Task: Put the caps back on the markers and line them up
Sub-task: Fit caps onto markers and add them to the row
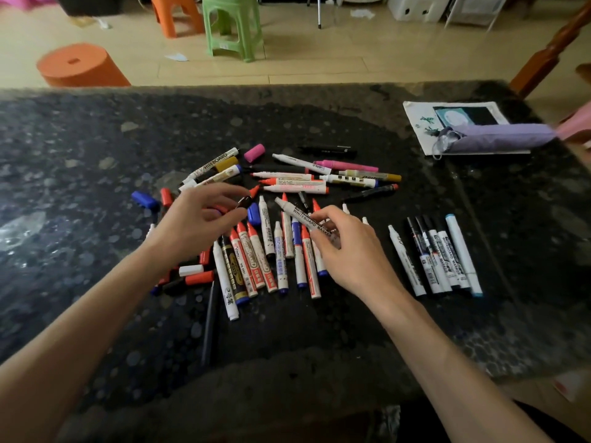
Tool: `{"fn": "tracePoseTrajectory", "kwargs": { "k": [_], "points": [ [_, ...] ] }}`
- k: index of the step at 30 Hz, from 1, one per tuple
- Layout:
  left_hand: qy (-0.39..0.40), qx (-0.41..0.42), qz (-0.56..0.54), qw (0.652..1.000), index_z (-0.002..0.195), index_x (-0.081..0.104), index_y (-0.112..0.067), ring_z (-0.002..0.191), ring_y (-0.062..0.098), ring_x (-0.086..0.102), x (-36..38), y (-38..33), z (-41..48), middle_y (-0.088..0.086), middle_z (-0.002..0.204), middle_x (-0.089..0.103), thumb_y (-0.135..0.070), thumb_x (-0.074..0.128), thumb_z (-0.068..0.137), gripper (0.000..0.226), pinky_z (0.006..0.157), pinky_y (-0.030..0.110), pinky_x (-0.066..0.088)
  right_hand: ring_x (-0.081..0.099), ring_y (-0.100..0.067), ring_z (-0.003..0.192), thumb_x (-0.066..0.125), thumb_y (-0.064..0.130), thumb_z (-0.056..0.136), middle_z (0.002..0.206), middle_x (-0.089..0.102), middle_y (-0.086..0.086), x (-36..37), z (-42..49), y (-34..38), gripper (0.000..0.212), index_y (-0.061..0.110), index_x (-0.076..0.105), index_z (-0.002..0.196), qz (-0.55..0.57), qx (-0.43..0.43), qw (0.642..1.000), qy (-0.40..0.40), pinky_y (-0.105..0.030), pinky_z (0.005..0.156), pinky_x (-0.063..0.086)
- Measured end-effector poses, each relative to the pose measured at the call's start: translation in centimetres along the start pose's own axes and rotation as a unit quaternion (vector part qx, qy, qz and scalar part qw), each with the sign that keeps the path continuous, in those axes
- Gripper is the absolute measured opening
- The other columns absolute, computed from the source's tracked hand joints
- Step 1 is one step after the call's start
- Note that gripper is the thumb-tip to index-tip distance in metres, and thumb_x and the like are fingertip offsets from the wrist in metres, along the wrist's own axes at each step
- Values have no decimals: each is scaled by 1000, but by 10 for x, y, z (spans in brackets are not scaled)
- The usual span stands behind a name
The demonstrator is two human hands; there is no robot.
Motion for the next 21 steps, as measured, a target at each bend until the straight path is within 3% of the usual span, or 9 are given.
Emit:
{"fn": "tracePoseTrajectory", "kwargs": {
  "k": [5, 10, 15, 18, 21],
  "points": [
    [39, 27, -30, 998, 121, 69, -33, 74, 11, 77, 8, -9, -21, -8, 112, 72, -21, 71, 94, 30, 73, 25, 61, 61, -8, 104, 60, 21, 104, 114, 63, 11, -10, -4, 10, 24, 30, 61, 127, -34, -59, 996, -51, -34, 88, 55],
    [32, 37, -43, 998, 116, 71, -32, 72, 11, 76, 4, -10, -20, -3, 111, 70, -16, 72, 93, 28, 69, 15, 57, 56, -7, 105, 59, 13, 103, 109, 59, 11, -21, -7, 15, 27, 26, 63, 126, -55, -104, 989, -93, -21, 82, 44],
    [43, 37, -47, 997, 120, 71, -33, 78, 18, 77, 9, -5, -20, -5, 114, 71, -19, 72, 92, 31, 82, 37, 63, 50, -2, 104, 60, 13, 102, 107, 57, 12, -15, -8, 21, 28, 27, 65, 126, -85, -133, 983, -91, -17, 84, 38],
    [47, 38, -54, 997, 118, 72, -31, 73, 18, 76, 12, -5, -19, -8, 111, 72, -19, 75, 91, 30, 77, 30, 63, 51, -5, 105, 61, 15, 101, 107, 57, 11, -10, -8, 26, 28, 28, 65, 126, -108, -144, 980, -88, -28, 90, 46],
    [43, 40, -48, 997, 111, 74, -27, 68, 10, 73, 15, -7, -20, -19, 92, 75, -19, 75, 91, 22, 69, 18, 56, 54, -9, 107, 61, 16, 99, 109, 59, 8, -7, -10, 30, 30, 27, 65, 127, -121, -154, 977, -87, -32, 92, 50]
  ]
}}
Point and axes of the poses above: each hand's wrist, its own z-axis towards the middle knuckle, its own x-axis out of the palm, y = z × x, the point moved 9 cm from there along z, towards the middle knuckle
